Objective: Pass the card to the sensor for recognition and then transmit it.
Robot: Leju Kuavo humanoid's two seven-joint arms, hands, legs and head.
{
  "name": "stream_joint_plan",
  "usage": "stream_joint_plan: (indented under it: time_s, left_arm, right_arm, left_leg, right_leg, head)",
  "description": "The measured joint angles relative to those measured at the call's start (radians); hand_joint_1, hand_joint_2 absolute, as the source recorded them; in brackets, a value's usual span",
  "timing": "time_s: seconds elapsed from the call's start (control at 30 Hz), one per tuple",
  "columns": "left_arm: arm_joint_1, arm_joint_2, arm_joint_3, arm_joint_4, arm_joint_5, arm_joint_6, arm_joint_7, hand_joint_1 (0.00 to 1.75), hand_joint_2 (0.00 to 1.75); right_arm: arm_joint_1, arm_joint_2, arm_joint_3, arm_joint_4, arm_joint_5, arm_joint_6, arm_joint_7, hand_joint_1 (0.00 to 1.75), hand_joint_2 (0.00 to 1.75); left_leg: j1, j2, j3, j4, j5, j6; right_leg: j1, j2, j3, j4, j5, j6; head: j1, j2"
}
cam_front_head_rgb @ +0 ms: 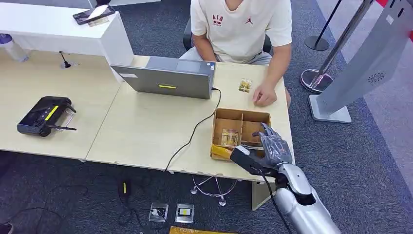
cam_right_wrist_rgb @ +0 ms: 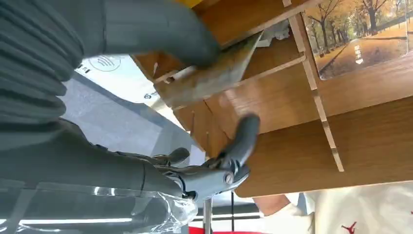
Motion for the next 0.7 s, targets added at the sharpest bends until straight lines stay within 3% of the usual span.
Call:
stream_joint_plan:
  time_s: [0.7]
  left_arm:
    - [0.0,0.0,-0.001,-0.005,0.003,0.001,0.0,0.0,0.0]
  right_arm:
    - [0.0,0.0,-0.003,0.01,0.002,0.003,-0.001,1.75,1.75]
  left_leg:
    - [0.0,0.0,0.0,0.0,0.0,0.0]
  right_leg:
    - [0.0,0.0,0.0,0.0,0.0,0.0]
  head:
    - [0.0,0.0]
